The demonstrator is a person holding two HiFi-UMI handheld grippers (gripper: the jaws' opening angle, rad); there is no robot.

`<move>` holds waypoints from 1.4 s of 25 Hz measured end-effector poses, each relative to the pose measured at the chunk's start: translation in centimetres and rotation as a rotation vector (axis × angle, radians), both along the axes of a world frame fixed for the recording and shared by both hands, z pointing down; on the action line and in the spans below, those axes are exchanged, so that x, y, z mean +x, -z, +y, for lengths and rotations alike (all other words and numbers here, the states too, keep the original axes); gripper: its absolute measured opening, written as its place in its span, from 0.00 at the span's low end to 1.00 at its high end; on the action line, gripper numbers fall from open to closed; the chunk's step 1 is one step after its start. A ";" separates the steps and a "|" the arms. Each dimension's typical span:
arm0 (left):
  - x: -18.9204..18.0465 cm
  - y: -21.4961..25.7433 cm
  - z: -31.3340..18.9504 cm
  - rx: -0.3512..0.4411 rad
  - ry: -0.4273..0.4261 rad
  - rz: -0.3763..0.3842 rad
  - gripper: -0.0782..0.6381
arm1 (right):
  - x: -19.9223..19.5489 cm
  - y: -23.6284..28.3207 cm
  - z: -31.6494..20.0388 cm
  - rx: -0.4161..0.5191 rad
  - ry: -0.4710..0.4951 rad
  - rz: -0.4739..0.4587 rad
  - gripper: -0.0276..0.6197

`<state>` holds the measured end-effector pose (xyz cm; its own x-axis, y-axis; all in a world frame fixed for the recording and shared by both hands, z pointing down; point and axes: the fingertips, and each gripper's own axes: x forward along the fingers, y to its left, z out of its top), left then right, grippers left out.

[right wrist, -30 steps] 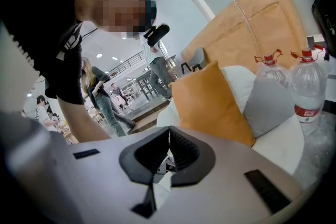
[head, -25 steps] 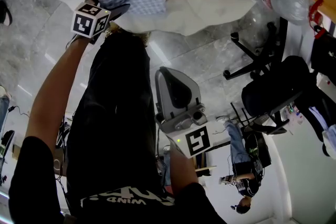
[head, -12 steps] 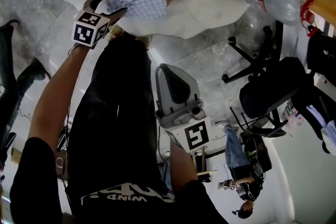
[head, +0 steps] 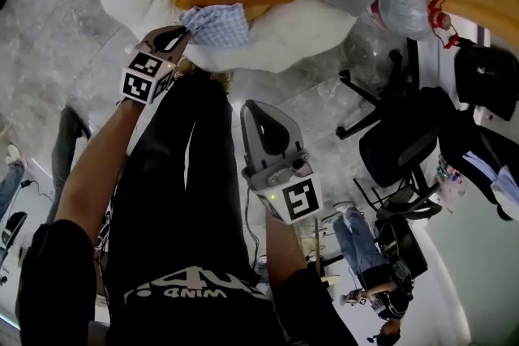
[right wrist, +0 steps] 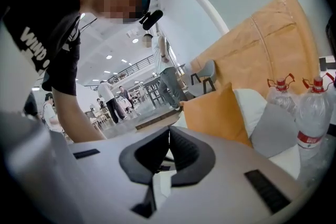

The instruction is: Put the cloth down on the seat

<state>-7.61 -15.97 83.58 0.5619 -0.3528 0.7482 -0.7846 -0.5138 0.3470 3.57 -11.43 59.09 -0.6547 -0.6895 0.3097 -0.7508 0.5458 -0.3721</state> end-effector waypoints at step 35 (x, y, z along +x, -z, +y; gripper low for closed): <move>5.5 59.4 8.3 0.684 -0.094 0.257 0.12 | 1.2 34.0 5.4 0.276 0.055 -0.131 0.08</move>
<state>-2.08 -7.67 24.13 0.7410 -0.6348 0.2189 -0.6633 -0.7426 0.0919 4.80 -6.06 25.13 -0.7154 -0.6982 0.0258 -0.6726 0.6782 -0.2962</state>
